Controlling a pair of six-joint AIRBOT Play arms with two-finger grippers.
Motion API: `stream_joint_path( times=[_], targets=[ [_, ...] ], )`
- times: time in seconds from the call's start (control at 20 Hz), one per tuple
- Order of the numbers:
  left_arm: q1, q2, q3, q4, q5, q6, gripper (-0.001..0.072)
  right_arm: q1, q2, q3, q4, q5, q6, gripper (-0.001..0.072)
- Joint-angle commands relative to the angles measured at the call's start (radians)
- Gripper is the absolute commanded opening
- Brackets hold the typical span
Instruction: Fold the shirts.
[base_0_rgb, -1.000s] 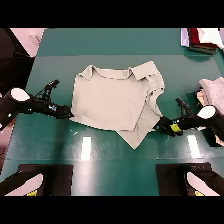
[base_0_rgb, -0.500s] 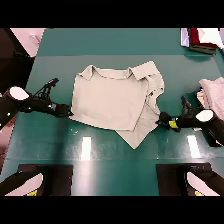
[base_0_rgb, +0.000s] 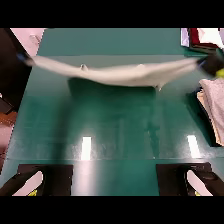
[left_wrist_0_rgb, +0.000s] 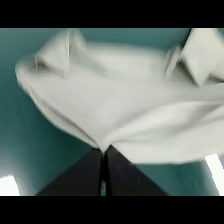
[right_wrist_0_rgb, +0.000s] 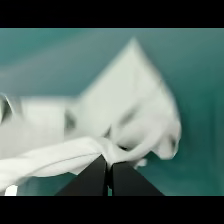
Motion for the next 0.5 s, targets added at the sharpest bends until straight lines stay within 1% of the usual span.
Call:
stream_joint_path(
  times=[0.0,0.2,0.3,0.45],
  targets=[
    [0.022,0.042,0.317,-0.005,-0.018,-0.012,0.0025,-0.103,0.048,0.311,-0.042,0.100,-0.050,0.0016],
    [0.022,0.072,0.619,-0.010,0.008,-0.056,0.0025,-0.202,0.113,0.541,-0.042,0.174,-0.105,0.0016],
    [0.022,0.113,0.668,-0.031,0.051,-0.063,0.0024,-0.253,0.145,0.621,-0.042,0.207,-0.126,0.0016],
    [0.022,0.201,0.668,-0.071,0.101,-0.063,0.0024,-0.343,0.161,0.754,-0.042,0.287,-0.138,0.0015]
  ],
)
